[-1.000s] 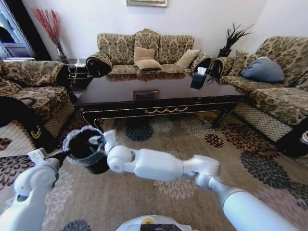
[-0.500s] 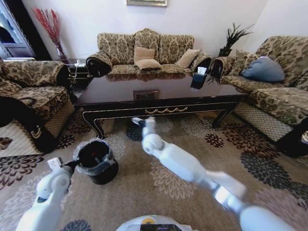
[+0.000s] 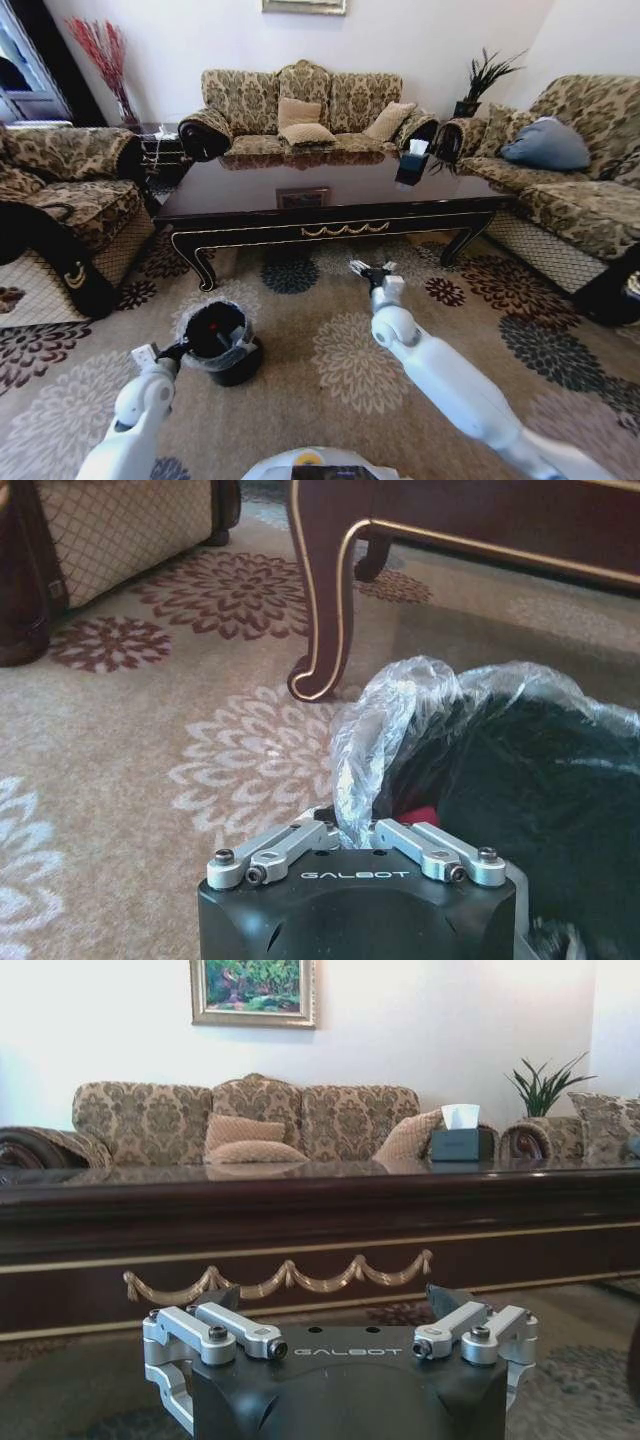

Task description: Move to the front of the table and pick up the trash from the floor, then place it into the trash bin.

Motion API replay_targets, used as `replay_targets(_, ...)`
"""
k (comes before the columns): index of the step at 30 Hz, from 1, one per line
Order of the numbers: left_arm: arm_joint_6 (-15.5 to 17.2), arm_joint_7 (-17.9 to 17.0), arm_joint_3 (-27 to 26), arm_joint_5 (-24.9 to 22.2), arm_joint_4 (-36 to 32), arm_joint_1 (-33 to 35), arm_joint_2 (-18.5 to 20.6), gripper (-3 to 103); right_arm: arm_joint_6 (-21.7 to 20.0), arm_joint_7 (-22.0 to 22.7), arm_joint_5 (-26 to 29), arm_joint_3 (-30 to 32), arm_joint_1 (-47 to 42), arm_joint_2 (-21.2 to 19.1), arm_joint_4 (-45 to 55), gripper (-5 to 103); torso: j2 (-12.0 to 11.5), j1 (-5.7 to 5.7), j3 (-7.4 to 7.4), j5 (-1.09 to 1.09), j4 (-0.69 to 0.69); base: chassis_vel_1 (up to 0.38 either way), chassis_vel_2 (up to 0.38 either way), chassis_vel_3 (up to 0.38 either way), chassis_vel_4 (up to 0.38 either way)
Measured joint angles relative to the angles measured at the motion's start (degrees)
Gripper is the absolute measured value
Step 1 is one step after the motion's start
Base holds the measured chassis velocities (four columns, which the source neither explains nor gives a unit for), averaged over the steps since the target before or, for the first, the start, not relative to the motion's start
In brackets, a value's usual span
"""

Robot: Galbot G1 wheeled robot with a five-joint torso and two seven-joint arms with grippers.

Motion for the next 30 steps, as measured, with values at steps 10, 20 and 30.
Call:
replay_targets(10,0.1,-0.4,2.6,0.7,0.7,0.1,-1.8,4,0.9,-1.9,-2.6,4.0,-5.8,-0.9,2.4,100,0.0,0.00,0.00,0.01,0.01,0.000,0.000,0.000,0.000)
replay_targets(20,-2.6,-2.5,0.1,-0.3,-2.3,2.0,-0.7,16,1.0,-2.3,-3.3,6.7,-9.0,-1.1,4.3,100,0.0,0.00,0.00,-0.01,0.04,0.000,0.000,0.000,0.000)
replay_targets(30,-7.6,0.7,-8.2,-0.2,-18.0,6.7,3.1,49,0.9,-2.4,-3.4,12.5,-13.0,-1.4,6.8,100,0.0,0.00,0.00,0.00,0.05,0.000,0.000,0.000,0.000)
